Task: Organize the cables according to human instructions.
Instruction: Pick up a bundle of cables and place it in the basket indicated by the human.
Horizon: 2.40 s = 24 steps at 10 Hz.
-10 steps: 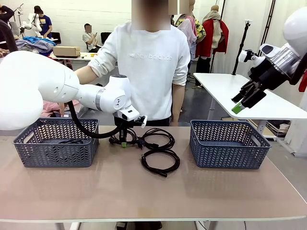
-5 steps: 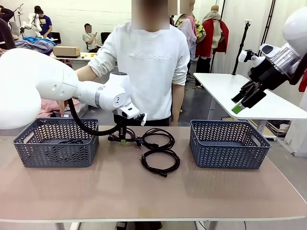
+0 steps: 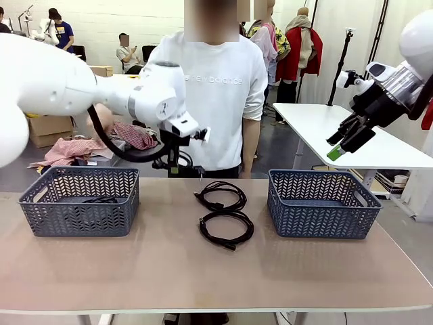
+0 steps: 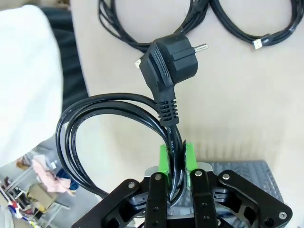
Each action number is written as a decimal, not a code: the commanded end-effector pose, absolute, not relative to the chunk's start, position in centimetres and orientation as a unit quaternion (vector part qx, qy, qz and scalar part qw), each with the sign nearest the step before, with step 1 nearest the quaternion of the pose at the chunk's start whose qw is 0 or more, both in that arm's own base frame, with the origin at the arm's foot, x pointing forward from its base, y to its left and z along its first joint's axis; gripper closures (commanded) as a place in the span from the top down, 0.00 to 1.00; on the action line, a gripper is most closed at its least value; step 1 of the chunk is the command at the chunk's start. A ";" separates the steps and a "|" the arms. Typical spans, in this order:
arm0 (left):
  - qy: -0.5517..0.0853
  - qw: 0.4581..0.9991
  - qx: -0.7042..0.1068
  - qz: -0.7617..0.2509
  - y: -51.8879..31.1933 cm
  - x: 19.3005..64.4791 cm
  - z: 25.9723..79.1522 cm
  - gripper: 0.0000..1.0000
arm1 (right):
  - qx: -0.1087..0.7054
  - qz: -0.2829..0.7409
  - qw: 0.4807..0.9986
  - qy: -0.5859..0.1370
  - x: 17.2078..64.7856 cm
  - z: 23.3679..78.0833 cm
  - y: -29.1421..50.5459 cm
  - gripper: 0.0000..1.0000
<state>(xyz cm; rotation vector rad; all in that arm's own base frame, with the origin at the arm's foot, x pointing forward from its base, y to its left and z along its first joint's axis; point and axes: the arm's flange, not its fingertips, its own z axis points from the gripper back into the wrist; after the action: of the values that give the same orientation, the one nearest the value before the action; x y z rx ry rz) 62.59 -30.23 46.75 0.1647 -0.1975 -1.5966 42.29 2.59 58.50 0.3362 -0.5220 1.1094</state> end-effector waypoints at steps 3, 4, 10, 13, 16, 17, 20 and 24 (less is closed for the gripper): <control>-0.104 0.708 0.092 -0.693 -25.7 56.3 54.7 0.00 | 0.156 0.518 0.805 -0.244 42.4 58.8 2.6 1.00; -0.105 0.727 0.104 -0.671 -23.7 54.8 56.0 0.00 | 0.156 0.518 0.805 -0.244 42.4 58.8 2.6 1.00; -0.113 0.832 0.083 -0.537 -10.6 50.6 54.2 0.00 | 0.156 0.518 0.805 -0.244 42.4 58.8 2.6 1.00; -0.108 0.850 0.086 -0.508 -7.7 51.1 51.6 0.00 | 0.156 0.518 0.805 -0.244 42.4 58.8 2.6 1.00; -0.115 0.851 0.080 -0.507 -6.8 52.7 49.0 0.00 | 0.156 0.518 0.805 -0.244 42.4 58.8 2.6 1.00; -0.114 0.851 0.073 -0.507 -6.7 52.7 48.5 0.00 | 0.156 0.518 0.805 -0.244 42.4 58.8 2.6 1.00; -0.110 0.853 0.064 -0.506 -6.2 52.9 47.2 0.00 | 0.156 0.518 0.805 -0.244 42.4 58.8 2.6 1.00; -0.111 0.850 0.056 -0.513 -6.1 52.7 47.6 0.55 | 0.156 0.518 0.805 -0.244 42.4 58.8 2.6 1.00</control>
<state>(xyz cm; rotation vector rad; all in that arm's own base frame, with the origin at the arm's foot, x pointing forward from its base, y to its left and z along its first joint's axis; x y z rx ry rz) 53.12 -6.75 47.24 0.1324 -0.2117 -1.0689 42.32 2.55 58.49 0.3367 -0.5220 1.1087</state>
